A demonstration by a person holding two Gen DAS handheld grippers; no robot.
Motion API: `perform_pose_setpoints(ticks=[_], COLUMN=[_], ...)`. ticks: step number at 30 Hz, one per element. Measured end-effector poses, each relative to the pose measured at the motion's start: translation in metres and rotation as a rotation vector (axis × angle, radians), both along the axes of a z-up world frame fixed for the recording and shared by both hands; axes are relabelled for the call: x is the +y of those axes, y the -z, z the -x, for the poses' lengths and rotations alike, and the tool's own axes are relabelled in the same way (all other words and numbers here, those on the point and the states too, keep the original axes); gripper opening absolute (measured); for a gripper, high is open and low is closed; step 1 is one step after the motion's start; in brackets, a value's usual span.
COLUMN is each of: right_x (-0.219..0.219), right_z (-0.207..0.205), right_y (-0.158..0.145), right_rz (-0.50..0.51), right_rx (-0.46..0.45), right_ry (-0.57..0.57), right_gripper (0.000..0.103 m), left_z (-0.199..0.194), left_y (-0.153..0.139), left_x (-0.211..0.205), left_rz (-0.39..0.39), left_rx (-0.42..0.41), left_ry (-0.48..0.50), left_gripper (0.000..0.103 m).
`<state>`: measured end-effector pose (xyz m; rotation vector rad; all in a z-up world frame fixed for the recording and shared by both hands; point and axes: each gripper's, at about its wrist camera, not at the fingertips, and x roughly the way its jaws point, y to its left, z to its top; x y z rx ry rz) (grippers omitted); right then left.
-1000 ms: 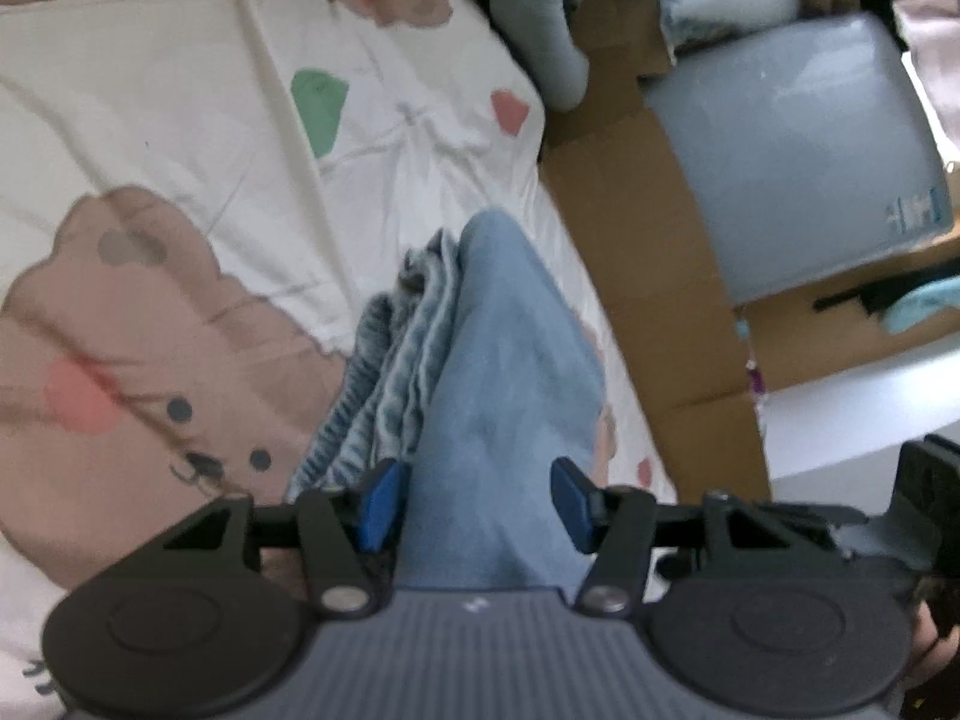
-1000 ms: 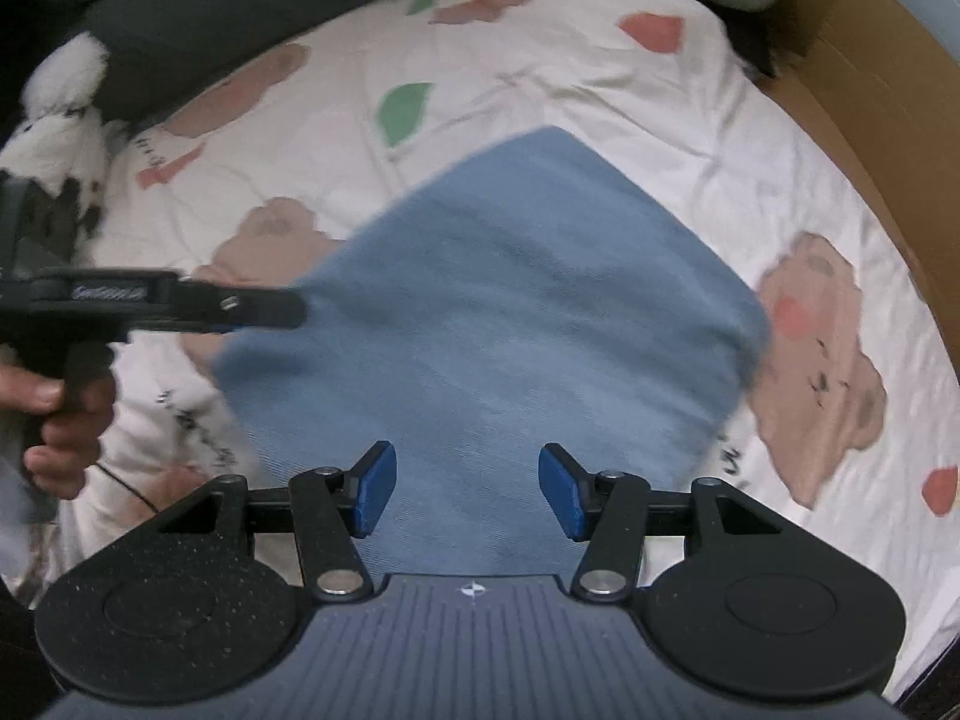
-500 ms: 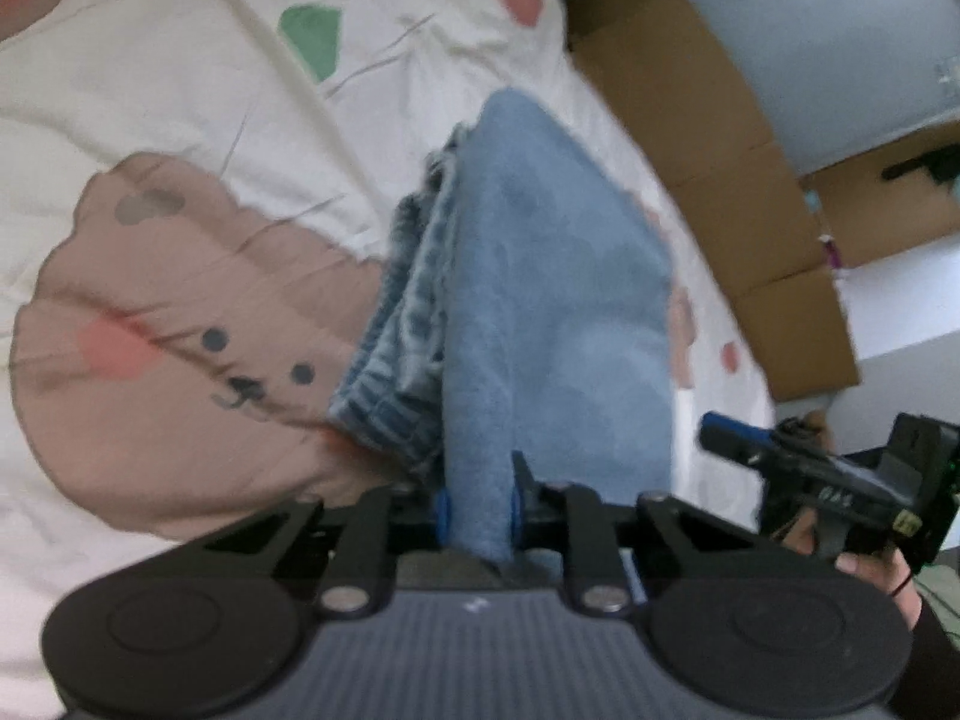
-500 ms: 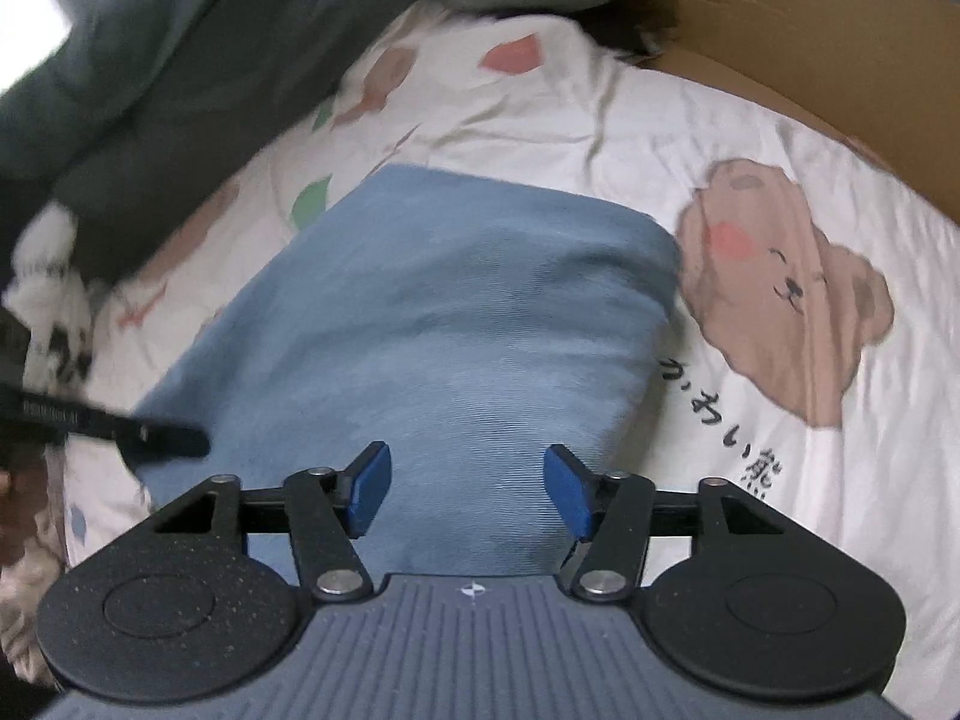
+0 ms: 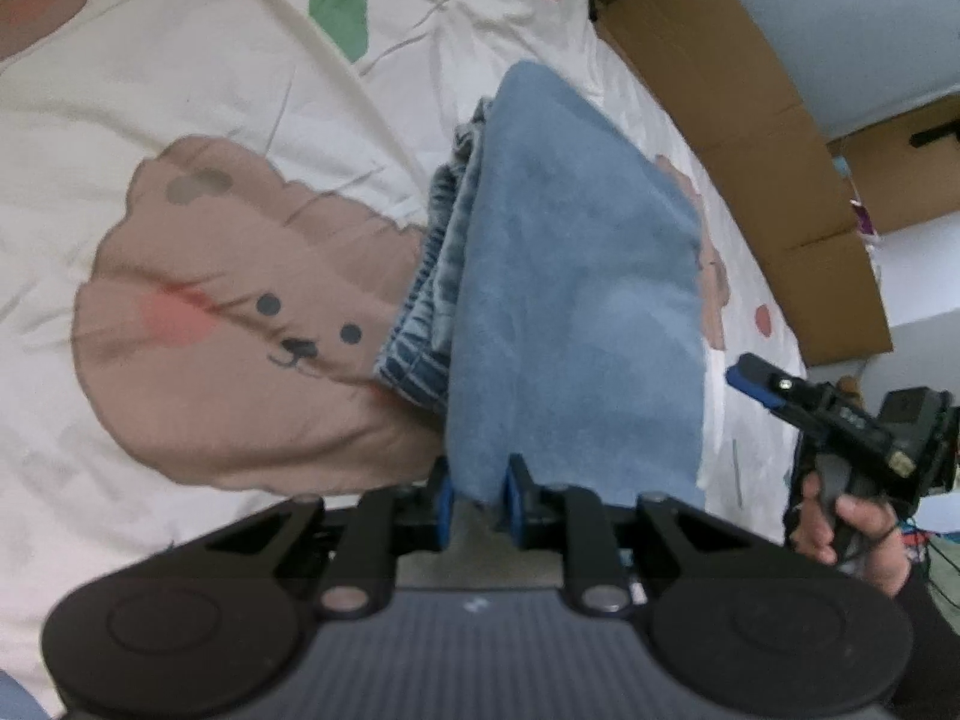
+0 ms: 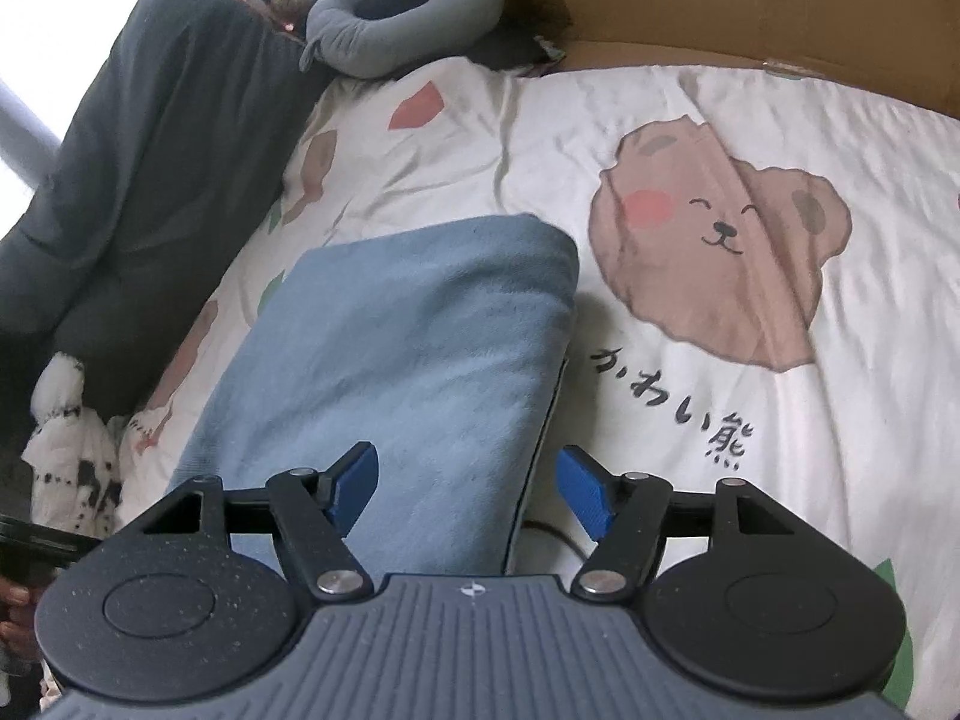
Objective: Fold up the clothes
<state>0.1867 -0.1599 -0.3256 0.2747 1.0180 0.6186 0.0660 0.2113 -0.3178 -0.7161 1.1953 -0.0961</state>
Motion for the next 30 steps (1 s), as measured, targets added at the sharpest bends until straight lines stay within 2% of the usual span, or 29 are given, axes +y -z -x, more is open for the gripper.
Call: perform_pose_setpoints(ticks=[4,6,13,17,21,26,28,30], right_x=[0.000,0.001,0.000,0.000,-0.003,-0.007,-0.007,-0.004], right_z=[-0.004,-0.006,-0.011,-0.014,-0.014,-0.016,-0.018,-0.024], right_y=[-0.002,-0.004,-0.005,0.005,0.010,0.014,0.015,0.018], right_rz=[-0.026,-0.011,0.002,0.016,-0.003,-0.005,0.002,0.014], right_rx=[-0.004,-0.007,-0.030,0.001,0.007,-0.007,-0.025,-0.017], right_ry=[0.012,0.025,0.059,0.065,0.064,0.074,0.064,0.042], right_gripper=[0.072,0.072,0.072,0.072,0.072,0.072,0.070,0.059], left_z=[-0.011,-0.016,-0.049,-0.069,-0.083,-0.096,-0.100,-0.103], left_y=[-0.023,-0.032,-0.032,-0.032,-0.027,-0.020,-0.014,-0.009], left_x=[0.004,0.009,0.017,0.013,0.007,-0.004,-0.006,-0.006], left_rz=[-0.070,-0.091,-0.152,-0.175,-0.203,-0.196,-0.181,-0.172], left_rx=[-0.012,-0.030,-0.040,-0.049,-0.049,-0.107,-0.123,-0.127], left_ry=[0.036,0.039,0.059,0.131,0.185,0.182,0.164,0.142], left_gripper=[0.033,0.055,0.058,0.073,0.073,0.073,0.069,0.066])
